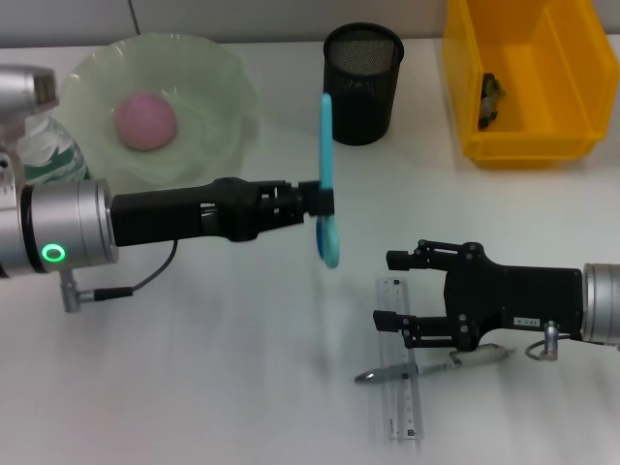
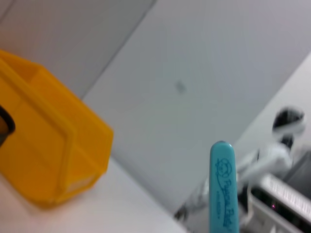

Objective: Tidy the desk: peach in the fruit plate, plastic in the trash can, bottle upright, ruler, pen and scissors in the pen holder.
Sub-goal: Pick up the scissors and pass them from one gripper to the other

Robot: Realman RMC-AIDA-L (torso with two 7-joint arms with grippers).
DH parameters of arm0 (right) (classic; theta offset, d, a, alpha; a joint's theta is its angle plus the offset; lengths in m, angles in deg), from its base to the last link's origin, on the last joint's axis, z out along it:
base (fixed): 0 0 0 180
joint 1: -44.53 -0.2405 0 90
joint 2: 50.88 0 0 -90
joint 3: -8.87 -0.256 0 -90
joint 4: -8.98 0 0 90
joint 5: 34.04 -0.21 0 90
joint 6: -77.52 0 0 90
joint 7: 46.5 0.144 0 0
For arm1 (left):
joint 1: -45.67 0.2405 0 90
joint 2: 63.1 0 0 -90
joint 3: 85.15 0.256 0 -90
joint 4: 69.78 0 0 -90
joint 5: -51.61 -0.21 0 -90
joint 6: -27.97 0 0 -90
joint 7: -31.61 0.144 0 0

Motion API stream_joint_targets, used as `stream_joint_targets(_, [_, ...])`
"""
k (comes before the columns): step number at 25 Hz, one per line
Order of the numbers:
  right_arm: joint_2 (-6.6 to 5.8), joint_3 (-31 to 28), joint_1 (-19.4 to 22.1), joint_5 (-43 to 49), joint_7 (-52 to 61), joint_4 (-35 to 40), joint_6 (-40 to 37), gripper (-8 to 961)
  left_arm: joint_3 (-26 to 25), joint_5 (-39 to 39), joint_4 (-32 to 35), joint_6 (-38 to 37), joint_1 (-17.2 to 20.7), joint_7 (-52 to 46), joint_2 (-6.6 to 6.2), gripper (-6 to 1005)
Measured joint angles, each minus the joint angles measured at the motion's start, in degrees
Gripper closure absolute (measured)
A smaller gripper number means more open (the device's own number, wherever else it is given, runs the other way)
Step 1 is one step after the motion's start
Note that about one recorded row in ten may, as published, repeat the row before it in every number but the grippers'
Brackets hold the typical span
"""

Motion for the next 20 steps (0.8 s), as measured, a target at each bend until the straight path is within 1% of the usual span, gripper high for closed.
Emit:
stream_joint_targets(2, [0.14, -0.57, 0.25, -0.02, -0.53, -0.08, -0.26, 180, 0.0, 0.0, 0.0, 0.0, 0.0, 0.0, 0.0, 752])
stream_joint_targets(5, [0.85, -4.32, 1.31, -0.05, -2.75, -0.67, -2.49, 180, -0.04, 5.67, -5.64, 0.54, 0.83, 1.75, 0.16, 753])
stream_joint_targets(6, [1.05, -5.87, 1.57, -0.05, -3.79, -1.26, -3.2, 181, -0.05, 8.64, -9.2, 0.92, 0.96, 2.48, 0.23, 753])
stream_joint_targets(8, [1.18, -8.11, 1.82, -0.06, -5.53, -2.75, -3.93, 182, -0.06, 10.56, -11.17, 1.03, 0.99, 2.78, 0.31, 753])
stream_joint_targets(9, [1.23, -9.23, 1.82, -0.07, -6.53, -3.92, -4.25, 182, -0.06, 11.38, -12.1, 1.05, 1.01, 2.87, 0.38, 754])
stream_joint_targets(10, [1.32, -11.88, 1.61, -0.12, -9.31, -6.96, -4.79, 182, -0.08, 13.54, -14.78, 1.2, 1.03, 3.17, 0.5, 754])
stream_joint_targets(11, [1.32, -11.88, 1.61, -0.12, -9.31, -6.96, -4.79, 181, -0.08, 13.54, -14.78, 1.2, 1.03, 3.17, 0.5, 754])
stream_joint_targets(12, [1.35, -13.24, 1.48, -0.15, -10.9, -8.64, -4.91, 181, -0.09, 14.46, -15.96, 1.41, 1.04, 3.37, 0.56, 754])
stream_joint_targets(13, [1.43, -15.79, 1.26, -0.18, -14.26, -11.8, -4.97, 181, -0.09, 15.64, -17.42, 1.72, 1.04, 3.66, 0.62, 755])
stream_joint_targets(14, [1.43, -15.79, 1.26, -0.18, -14.26, -11.8, -4.97, 181, -0.1, 17.35, -19.59, 2.2, 1.05, 4.16, 0.67, 755])
stream_joint_targets(15, [1.57, -18.78, 1.06, -0.19, -18.25, -15.44, -4.99, 181, -0.11, 19.15, -21.63, 2.6, 1.06, 4.6, 0.68, 755])
stream_joint_targets(16, [1.57, -18.78, 1.06, -0.19, -18.25, -15.44, -4.99, 180, -0.11, 19.15, -21.63, 2.6, 1.06, 4.6, 0.68, 755])
stream_joint_targets(17, [1.59, -19.97, 0.92, -0.2, -20.08, -17.01, -5.0, 180, -0.11, 20.41, -22.93, 2.93, 1.07, 4.81, 0.68, 756])
stream_joint_targets(18, [1.62, -22.31, 0.57, -0.2, -23.57, -20.32, -5.0, 180, -0.12, 23.13, -25.81, 3.74, 1.11, 5.3, 0.69, 756])
stream_joint_targets(19, [1.62, -22.31, 0.57, -0.2, -23.57, -20.32, -5.0, 180, -0.12, 23.13, -25.81, 3.74, 1.11, 5.3, 0.69, 756])
stream_joint_targets(20, [1.67, -24.1, 0.27, -0.2, -26.96, -22.99, -5.0, 180, -0.21, 24.85, -28.08, 4.37, 1.15, 5.62, 0.68, 757])
